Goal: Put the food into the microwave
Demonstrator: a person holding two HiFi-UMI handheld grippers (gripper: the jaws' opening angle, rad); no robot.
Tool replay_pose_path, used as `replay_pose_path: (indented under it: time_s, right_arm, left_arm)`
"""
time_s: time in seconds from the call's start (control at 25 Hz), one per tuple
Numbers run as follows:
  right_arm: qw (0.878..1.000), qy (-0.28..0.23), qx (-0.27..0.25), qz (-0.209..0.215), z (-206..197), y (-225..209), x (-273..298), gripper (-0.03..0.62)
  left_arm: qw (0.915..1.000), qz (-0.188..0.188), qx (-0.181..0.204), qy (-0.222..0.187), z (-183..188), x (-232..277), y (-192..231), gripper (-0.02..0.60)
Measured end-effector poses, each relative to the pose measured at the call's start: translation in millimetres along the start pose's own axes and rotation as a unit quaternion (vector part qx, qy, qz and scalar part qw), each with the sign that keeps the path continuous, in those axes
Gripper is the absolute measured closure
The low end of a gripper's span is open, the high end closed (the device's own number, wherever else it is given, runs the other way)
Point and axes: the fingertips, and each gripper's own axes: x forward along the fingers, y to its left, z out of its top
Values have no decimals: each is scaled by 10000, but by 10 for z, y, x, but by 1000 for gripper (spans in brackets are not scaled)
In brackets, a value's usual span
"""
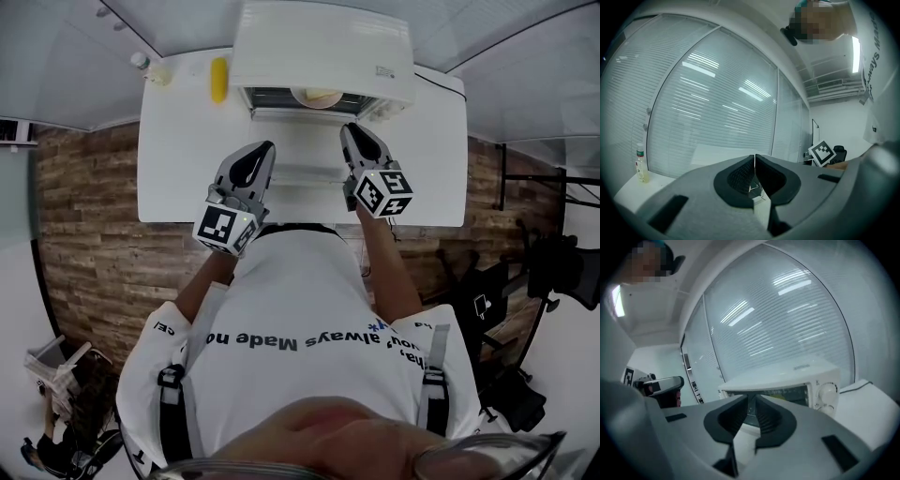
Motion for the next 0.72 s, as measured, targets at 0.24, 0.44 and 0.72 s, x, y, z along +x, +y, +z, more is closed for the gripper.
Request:
replay_pose_path:
  time_s: [0.24,0.44,0.72]
  right_arm:
    - [9939,-143,-1082,128,328,348,-207,543]
    - [9865,-293,-1591,262,541,609,-397,543]
    - [9761,-524,-2069,400,827,918,-662,546]
  left_arm:
    - [10000,-39,-7,-43,32,31,-71,566]
    - [9999,-66,20,-100,91,42,-124,566]
    - [9996,-17,50,-268,250,23,-146,565]
